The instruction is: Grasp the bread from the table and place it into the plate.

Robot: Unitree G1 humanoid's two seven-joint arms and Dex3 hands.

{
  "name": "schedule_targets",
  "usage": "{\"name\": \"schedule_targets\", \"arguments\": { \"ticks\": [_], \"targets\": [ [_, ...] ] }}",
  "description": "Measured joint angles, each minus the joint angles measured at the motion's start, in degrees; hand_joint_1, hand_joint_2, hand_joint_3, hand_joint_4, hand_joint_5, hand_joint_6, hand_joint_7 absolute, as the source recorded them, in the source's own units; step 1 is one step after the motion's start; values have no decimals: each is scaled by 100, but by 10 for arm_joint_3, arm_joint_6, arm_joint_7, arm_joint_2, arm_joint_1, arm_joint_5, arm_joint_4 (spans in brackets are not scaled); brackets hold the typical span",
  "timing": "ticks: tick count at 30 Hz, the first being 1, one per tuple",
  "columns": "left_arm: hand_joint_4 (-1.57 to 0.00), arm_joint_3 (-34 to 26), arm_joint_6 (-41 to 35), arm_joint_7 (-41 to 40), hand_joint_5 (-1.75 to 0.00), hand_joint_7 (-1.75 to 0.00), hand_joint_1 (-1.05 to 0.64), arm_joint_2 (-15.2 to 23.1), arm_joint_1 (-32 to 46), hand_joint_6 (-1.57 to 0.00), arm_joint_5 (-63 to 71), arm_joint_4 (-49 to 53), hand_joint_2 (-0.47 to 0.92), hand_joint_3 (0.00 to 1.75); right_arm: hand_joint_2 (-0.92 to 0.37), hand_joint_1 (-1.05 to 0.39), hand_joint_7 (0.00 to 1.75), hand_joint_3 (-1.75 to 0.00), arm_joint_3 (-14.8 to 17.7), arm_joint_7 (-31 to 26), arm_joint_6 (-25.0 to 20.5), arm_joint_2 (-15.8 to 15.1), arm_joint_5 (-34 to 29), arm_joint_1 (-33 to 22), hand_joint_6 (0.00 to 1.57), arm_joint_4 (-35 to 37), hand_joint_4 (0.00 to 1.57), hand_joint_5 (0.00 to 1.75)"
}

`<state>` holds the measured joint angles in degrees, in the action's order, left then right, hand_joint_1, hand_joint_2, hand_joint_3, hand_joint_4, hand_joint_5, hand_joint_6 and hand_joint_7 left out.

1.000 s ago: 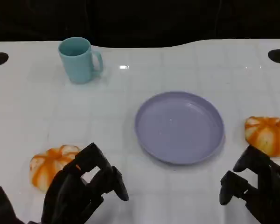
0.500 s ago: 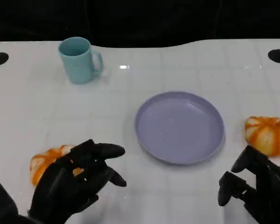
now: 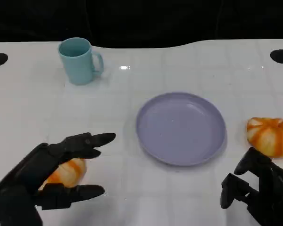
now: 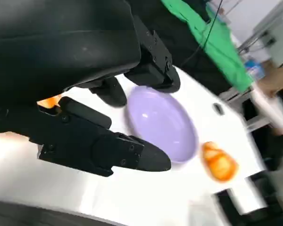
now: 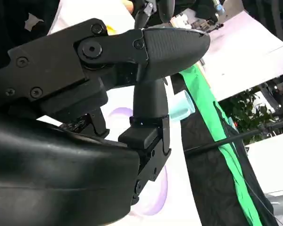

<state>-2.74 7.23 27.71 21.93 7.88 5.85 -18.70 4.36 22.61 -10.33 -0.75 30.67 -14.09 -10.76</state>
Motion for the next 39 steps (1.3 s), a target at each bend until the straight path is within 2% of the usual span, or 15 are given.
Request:
{"name": "schedule_targets", "arguments": {
  "ticks": [6,10,13,20,25,30,39],
  "targets": [
    [-6,0,2,-27,-31,0,-62,49,2,-28,141,-41,92,10,-92,-57,160,-38,0,4,3,0,-1,0,56,0,73,175],
    [-2,1,-23,-27,-27,0,-62,80,5,-26,243,-91,92,7,-92,-58,160,-38,0,5,3,0,-7,0,57,0,73,175],
    [-1,3,-37,-27,-25,0,-61,84,7,-25,273,-105,90,5,-92,-58,161,-38,0,5,3,0,-8,0,57,0,74,175],
    [0,49,-79,-27,-17,0,-57,88,4,-23,441,-115,86,0,-92,-58,160,-36,0,5,3,0,-8,0,59,-1,75,175],
    [-2,74,-98,-6,-13,0,-55,88,-19,-21,476,-88,85,0,-92,-58,159,-38,1,5,0,1,-7,-1,58,-3,74,175],
    [-5,108,-104,-2,-12,0,-56,88,-55,-18,499,-18,86,0,-92,-59,159,-38,1,5,0,0,-7,-3,59,-11,75,175],
    [-6,158,-98,-49,-8,0,-54,84,-128,-14,502,138,86,0,-92,-59,159,-39,0,5,0,-1,-9,-6,59,-17,74,175]
  ]
}}
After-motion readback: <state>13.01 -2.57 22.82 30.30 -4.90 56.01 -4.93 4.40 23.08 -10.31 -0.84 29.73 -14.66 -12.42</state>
